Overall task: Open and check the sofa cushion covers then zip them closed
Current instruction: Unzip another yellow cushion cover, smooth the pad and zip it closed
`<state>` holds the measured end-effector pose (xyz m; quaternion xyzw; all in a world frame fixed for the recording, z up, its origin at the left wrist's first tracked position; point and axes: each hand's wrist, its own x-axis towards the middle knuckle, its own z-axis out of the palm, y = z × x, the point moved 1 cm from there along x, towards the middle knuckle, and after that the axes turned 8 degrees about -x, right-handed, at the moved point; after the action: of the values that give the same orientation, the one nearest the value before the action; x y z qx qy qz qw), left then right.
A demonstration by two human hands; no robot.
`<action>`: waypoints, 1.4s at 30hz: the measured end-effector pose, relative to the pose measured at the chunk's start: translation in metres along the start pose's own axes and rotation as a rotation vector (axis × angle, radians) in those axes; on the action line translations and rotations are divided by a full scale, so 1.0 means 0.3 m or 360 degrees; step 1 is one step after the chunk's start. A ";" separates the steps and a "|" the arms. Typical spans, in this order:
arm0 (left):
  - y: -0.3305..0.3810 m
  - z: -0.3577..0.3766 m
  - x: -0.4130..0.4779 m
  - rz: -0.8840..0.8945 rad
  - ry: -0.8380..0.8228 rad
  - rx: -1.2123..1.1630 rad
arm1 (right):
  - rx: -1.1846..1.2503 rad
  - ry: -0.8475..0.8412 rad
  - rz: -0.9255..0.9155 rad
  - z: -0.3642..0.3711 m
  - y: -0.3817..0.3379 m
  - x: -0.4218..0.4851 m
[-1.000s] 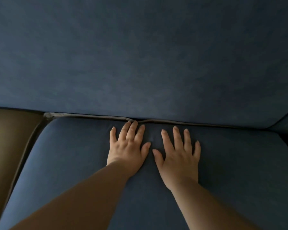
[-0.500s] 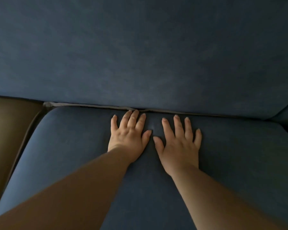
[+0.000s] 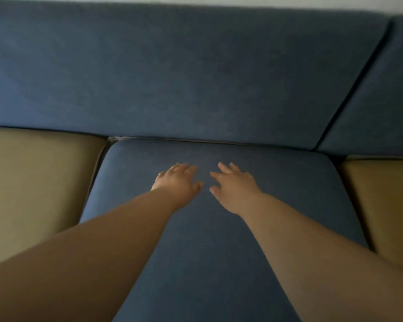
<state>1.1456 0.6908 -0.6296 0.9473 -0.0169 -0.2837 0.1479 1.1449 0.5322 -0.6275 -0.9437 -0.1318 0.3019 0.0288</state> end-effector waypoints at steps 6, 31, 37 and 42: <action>0.011 -0.231 -0.480 0.0004 0.0076 0.0323 | 0.0135 0.0232 -0.0169 -0.228 -0.167 -0.392; -0.692 -0.593 -2.063 -0.0339 0.0961 0.0038 | 0.0006 0.0641 -0.0636 -0.376 -1.481 -1.394; -1.072 -0.658 -2.425 -0.0474 0.1083 0.0026 | 0.0091 0.0711 -0.0778 -0.337 -1.944 -1.523; -1.278 -0.694 -2.519 -0.0496 0.1112 -0.0001 | 0.0056 0.0709 -0.0769 -0.360 -2.146 -1.528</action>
<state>0.6050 1.2011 -0.1726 0.9781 0.1789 0.0372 0.1001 0.6993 1.0331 -0.1954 -0.9274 -0.3371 0.0749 0.1438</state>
